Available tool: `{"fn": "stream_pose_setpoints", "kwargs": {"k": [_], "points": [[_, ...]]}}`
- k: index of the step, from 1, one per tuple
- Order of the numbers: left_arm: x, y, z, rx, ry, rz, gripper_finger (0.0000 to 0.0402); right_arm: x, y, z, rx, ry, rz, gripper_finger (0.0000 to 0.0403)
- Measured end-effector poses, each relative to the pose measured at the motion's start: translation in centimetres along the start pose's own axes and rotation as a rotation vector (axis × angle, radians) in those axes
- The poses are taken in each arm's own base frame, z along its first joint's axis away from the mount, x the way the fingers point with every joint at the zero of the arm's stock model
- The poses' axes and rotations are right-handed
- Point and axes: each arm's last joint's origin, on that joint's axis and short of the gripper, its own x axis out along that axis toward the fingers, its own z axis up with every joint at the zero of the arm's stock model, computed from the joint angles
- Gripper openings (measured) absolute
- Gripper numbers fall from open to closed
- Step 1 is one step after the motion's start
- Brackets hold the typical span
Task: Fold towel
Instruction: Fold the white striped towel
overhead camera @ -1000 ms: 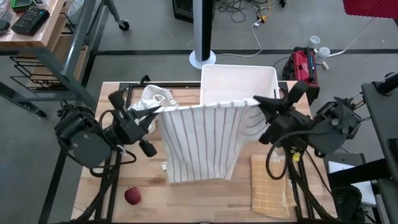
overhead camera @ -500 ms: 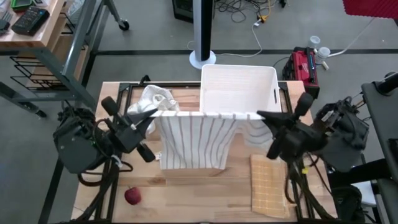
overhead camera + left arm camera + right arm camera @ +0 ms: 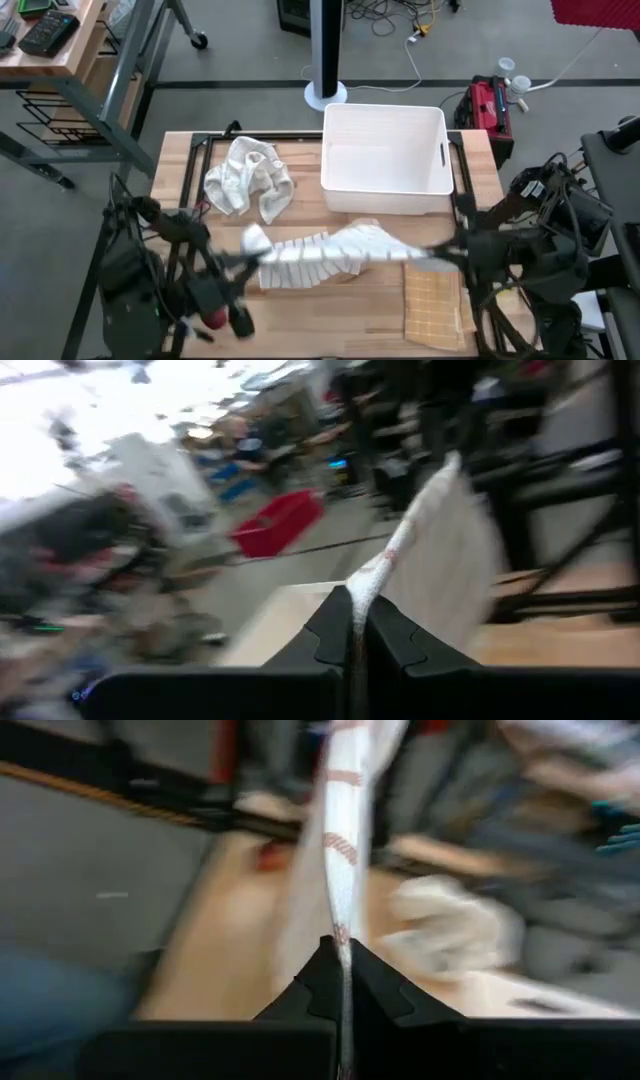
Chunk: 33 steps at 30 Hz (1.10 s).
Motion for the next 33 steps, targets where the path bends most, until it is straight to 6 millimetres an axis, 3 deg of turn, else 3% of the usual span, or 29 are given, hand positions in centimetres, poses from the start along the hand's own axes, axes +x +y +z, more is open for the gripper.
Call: {"fn": "stream_pose_setpoints", "kwargs": {"k": [5,9,16,33], "points": [[-0.4,-3.2,-1.2,-0.237,0.035,-0.178,0.0,0.3,1.7,-0.1,0.109,0.093,0.275,0.0],[-0.4,-5.2,-3.0,-0.412,0.16,-0.296,0.0,1.7,3.8,-0.6,0.12,0.223,0.425,0.0],[-0.3,-8.5,-5.1,-0.523,0.305,-0.382,0.0,4.6,8.2,-1.9,0.063,0.426,0.598,0.0],[-0.6,-14.6,-8.9,-0.662,0.656,-0.577,0.0,7.6,15.2,-3.6,0.113,0.541,0.697,0.0]]}}
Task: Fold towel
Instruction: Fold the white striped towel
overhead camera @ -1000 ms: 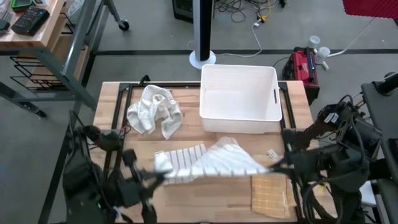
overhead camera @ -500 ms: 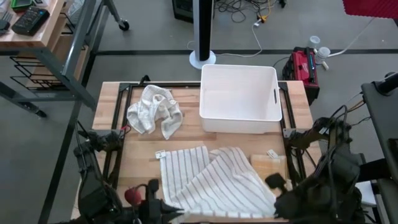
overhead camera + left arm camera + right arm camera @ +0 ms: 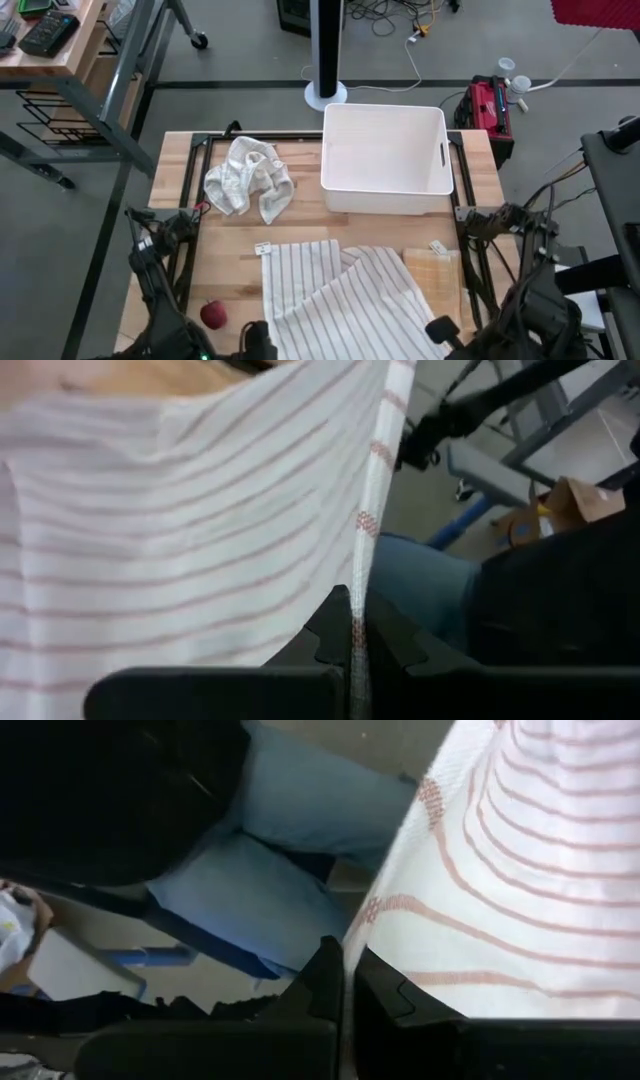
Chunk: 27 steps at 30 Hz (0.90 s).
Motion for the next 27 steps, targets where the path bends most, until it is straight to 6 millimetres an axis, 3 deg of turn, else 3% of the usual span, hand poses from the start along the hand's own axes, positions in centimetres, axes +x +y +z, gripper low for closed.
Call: {"fn": "stream_pose_setpoints", "kwargs": {"k": [13,20,27], "points": [[3.4,-0.1,-2.9,-0.051,0.114,0.042,0.0,6.1,-2.2,-1.0,-0.012,0.1,-0.054,0.0],[6.2,0.1,-5.2,-0.097,0.193,0.088,0.0,9.3,-5.7,-2.5,-0.004,0.183,-0.115,0.0],[9.2,0.9,-7.3,-0.198,0.265,0.174,0.0,11.4,-9.8,-4.9,0.017,0.129,-0.096,0.0]]}}
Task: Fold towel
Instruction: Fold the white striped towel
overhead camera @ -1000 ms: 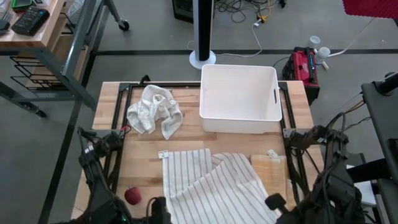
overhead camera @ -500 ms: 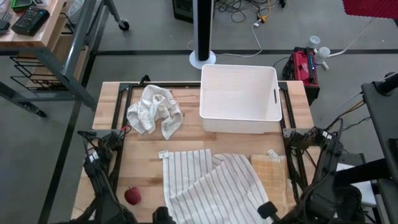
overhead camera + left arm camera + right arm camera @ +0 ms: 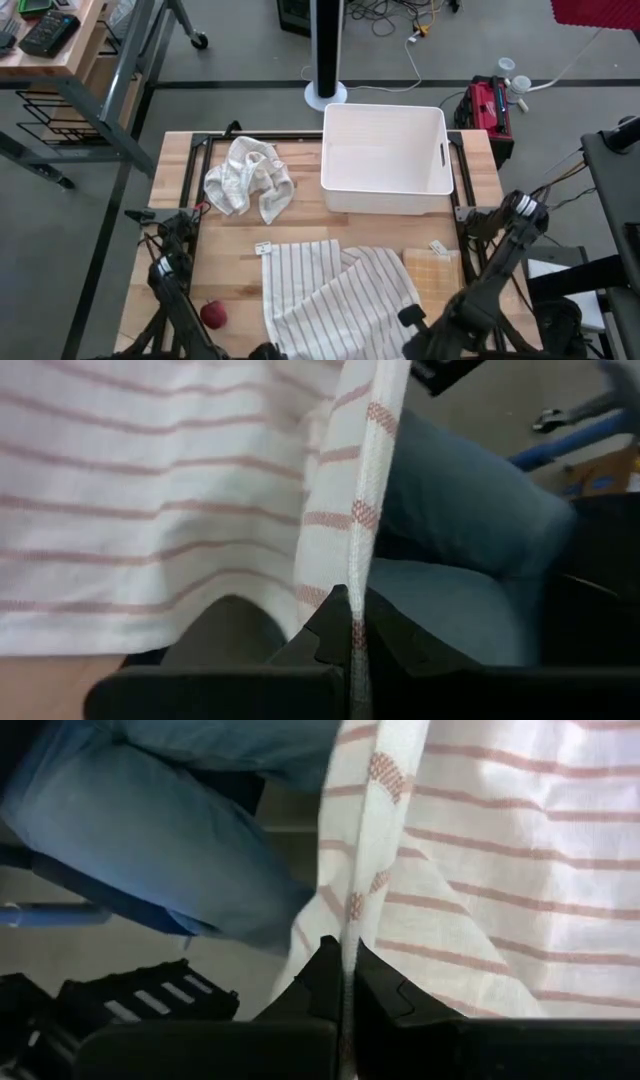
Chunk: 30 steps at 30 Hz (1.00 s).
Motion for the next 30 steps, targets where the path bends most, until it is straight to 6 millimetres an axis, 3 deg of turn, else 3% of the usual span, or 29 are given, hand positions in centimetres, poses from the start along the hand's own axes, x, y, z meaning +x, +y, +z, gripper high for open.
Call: {"fn": "stream_pose_setpoints", "kwargs": {"k": [10,16,21,30], "points": [[4.3,1.9,-0.4,-0.127,0.089,0.094,0.0,4.3,-4.9,-3.7,0.073,-0.102,0.118,0.0],[6.5,4.2,0.5,-0.073,0.093,0.208,0.0,4.4,-7.8,-5.0,0.11,-0.079,0.054,0.0],[6.2,5.4,1.5,-0.019,0.06,0.329,0.0,2.8,-9.6,-5.3,0.095,-0.079,-0.039,0.0],[3.0,7.6,3.3,0.053,-0.052,0.646,0.0,0.2,-13.7,-5.0,0.067,-0.117,-0.279,0.0]]}}
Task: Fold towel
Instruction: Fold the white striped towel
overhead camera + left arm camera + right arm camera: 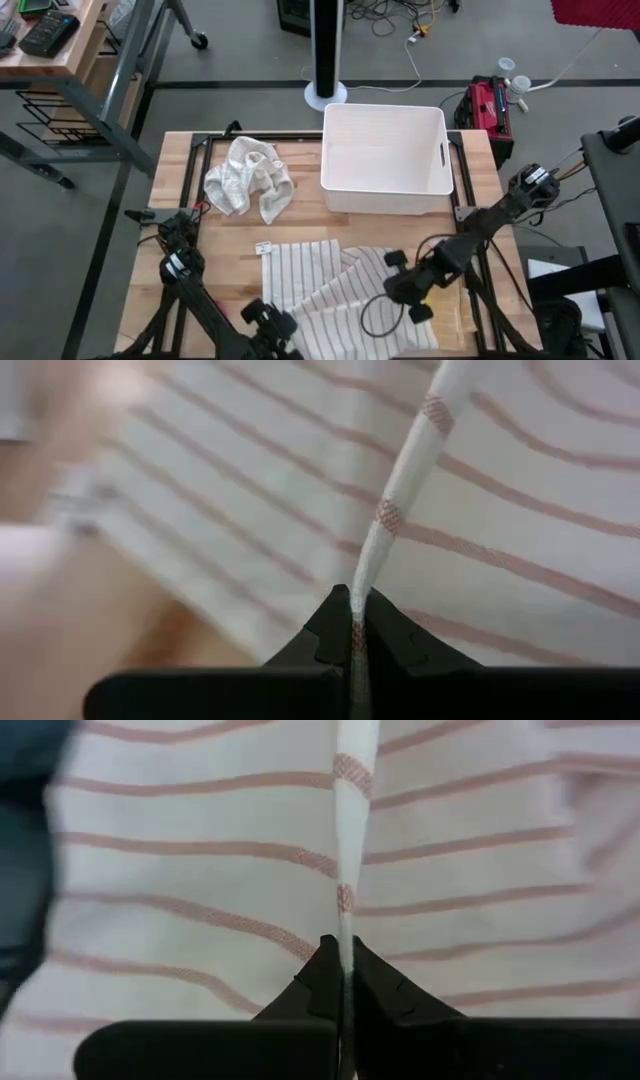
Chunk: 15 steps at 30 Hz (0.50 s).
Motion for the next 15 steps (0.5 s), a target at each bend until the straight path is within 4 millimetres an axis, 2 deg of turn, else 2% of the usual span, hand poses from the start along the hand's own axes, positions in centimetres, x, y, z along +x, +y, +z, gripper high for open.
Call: {"fn": "stream_pose_setpoints", "kwargs": {"k": [9,12,15], "points": [[3.5,1.2,4.5,0.142,0.017,0.106,0.0,-0.2,-4.6,-0.3,0.003,0.1,-0.186,0.0],[4.8,2.0,5.9,0.168,0.033,0.15,0.0,-0.4,-5.6,-0.3,-0.012,0.11,-0.232,0.0],[5.2,3.2,6.8,0.161,0.044,0.18,0.0,-0.6,-6.3,-0.1,-0.037,0.095,-0.247,0.0]]}}
